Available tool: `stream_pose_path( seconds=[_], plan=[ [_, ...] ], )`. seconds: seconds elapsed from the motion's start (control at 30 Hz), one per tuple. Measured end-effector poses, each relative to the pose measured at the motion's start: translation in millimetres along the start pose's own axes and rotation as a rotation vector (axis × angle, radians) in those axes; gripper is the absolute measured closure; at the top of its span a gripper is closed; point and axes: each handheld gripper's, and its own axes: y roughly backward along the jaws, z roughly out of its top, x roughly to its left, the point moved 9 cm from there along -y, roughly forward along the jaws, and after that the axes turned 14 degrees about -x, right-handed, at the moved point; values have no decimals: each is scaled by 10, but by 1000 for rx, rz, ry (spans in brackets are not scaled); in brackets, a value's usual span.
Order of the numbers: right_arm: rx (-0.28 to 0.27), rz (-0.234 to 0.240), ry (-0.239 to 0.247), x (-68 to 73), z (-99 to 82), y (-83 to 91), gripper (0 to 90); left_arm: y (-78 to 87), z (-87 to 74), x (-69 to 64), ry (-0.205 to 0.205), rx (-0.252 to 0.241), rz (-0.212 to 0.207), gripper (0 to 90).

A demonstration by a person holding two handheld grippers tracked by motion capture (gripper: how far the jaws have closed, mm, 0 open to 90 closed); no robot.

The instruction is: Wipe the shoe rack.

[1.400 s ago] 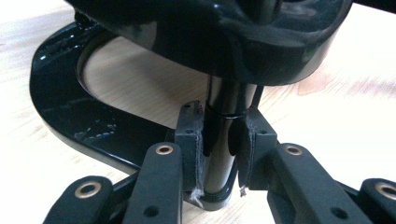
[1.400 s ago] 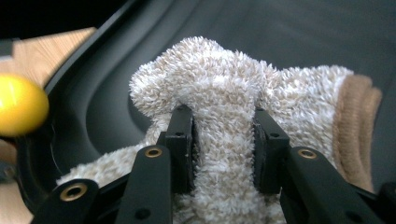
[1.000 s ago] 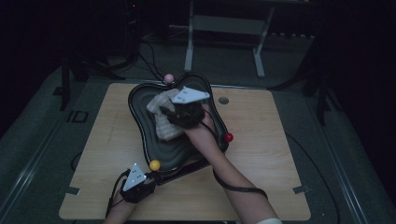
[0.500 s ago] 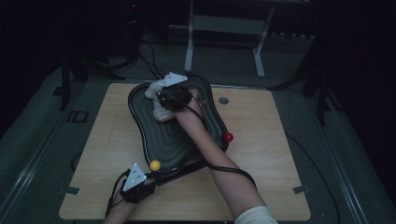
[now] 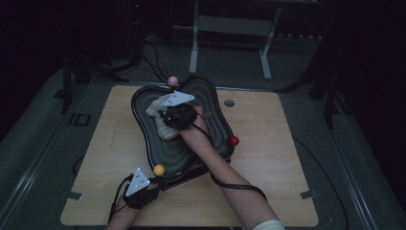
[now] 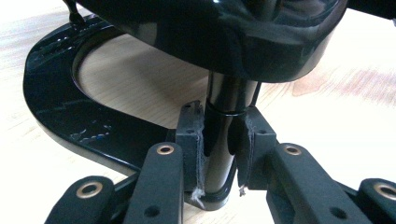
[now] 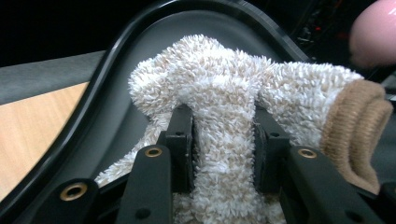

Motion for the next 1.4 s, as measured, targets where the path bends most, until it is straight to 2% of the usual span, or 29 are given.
stream_pose_path(
  seconds=[0.07, 0.37, 0.53, 0.93, 1.1, 1.4],
  plan=[
    [4, 7, 17, 36, -40, 46, 651, -1, 2, -4, 2, 2, -1, 731],
    [-14, 4, 20, 168, -252, 269, 650, 1, 0, -1, 5, 2, -1, 731],
    [-21, -3, 24, 250, -315, 336, 649, 2, 1, -4, 3, 5, 1, 731],
    [-25, 30, 52, 456, -525, 562, 649, 1, 3, -4, 3, 7, 0, 731],
    [-12, 53, 66, 489, -609, 667, 649, 1, 2, -5, 2, 8, 0, 731],
    [9, 57, 97, 506, -766, 869, 648, 0, 0, -5, 4, 5, 0, 731]
  ],
)
